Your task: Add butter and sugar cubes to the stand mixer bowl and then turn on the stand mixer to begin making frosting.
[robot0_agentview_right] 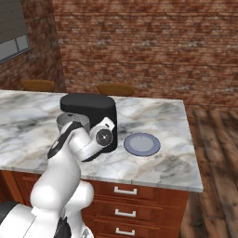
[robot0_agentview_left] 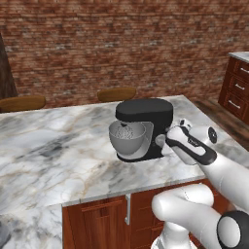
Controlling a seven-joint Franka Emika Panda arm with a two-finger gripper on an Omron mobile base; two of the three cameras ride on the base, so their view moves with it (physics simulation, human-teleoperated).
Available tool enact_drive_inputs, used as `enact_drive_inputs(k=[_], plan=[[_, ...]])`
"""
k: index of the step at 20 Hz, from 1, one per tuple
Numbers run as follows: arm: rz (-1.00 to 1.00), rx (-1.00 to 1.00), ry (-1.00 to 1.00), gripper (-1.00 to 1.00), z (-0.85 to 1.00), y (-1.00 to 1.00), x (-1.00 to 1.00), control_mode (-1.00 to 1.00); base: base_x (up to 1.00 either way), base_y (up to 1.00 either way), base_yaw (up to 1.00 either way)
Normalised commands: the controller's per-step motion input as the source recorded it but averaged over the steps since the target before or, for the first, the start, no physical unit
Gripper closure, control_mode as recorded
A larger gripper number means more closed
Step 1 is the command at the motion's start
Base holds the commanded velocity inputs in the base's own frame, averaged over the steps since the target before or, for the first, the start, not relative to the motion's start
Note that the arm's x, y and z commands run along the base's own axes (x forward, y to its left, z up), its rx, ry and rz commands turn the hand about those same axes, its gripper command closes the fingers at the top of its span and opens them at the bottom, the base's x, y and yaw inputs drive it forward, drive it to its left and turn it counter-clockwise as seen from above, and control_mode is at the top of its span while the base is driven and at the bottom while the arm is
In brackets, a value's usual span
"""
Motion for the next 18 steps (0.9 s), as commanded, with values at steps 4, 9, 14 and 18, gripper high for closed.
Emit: enact_drive_inputs(k=[4,9,14,18], plan=[[-0.1,-0.04,0.0,-1.0,-0.59,0.14,0.0,-1.0,0.0,0.0,0.0],[-0.09,-0.02,0.0,-1.0,-0.58,0.11,0.0,-1.0,0.0,0.0,0.0],[-0.08,0.0,0.0,-1.0,-0.57,0.27,0.0,-1.0,0.0,0.0,0.0],[-0.06,0.0,0.0,-1.0,-0.62,0.37,0.0,-1.0,0.0,0.0,0.0]])
